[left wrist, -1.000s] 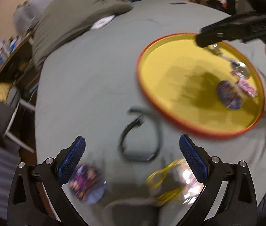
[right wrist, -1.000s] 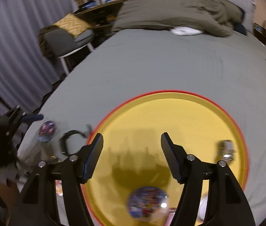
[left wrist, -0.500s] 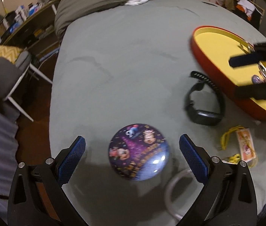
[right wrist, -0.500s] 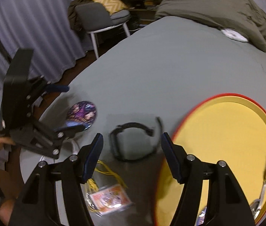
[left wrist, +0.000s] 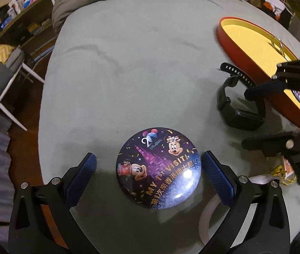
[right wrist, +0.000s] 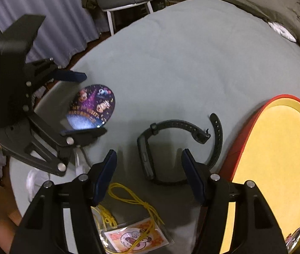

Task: Organize jewelry
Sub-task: 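Grasp the purple My First Visit badge with the left tool while the right tool grasps the black smartwatch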

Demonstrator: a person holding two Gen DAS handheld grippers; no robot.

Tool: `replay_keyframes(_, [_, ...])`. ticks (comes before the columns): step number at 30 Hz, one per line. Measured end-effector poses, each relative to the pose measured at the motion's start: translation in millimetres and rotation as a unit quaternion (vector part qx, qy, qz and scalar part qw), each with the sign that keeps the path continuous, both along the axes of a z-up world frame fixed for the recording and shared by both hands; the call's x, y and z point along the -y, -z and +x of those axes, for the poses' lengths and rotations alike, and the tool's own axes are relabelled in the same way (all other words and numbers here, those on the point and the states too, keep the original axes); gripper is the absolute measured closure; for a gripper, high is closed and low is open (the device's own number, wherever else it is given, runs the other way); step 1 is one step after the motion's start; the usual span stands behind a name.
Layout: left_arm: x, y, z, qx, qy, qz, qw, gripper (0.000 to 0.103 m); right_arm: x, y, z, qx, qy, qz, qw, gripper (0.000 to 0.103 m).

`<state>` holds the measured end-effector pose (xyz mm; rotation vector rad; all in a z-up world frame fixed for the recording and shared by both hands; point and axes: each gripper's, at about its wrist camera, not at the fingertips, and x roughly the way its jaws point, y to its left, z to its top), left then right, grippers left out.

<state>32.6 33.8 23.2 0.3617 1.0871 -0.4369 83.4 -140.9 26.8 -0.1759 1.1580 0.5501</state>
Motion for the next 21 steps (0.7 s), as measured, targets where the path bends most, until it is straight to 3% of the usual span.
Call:
replay_keyframes(1, [-1,0,0,-0.001,-0.001,-0.001,1.0,0.006,-1,2,0,0.001,-0.001,-0.004,1.0,0.044])
replay_keyframes(4, [-3,3,1,-0.006,-0.003,-0.007,1.0,0.006,-6,7,-1,0.0,-0.009,-0.017,1.0,0.066])
replay_keyframes(9, [-1,5,2,-0.017,-0.012,-0.013,0.9997,0.006,-10,8,2,0.01,-0.008,-0.025,1.0,0.079])
replay_keyframes(18, [1,5,1,-0.015,-0.009,-0.007,0.9998,0.007,-10,9,1,0.012,-0.004,-0.025,1.0,0.089])
replay_keyframes(21, [3,3,-2,-0.01,-0.008,-0.004,0.9999,0.013,-8,8,0,0.012,-0.003,-0.024,1.0,0.09])
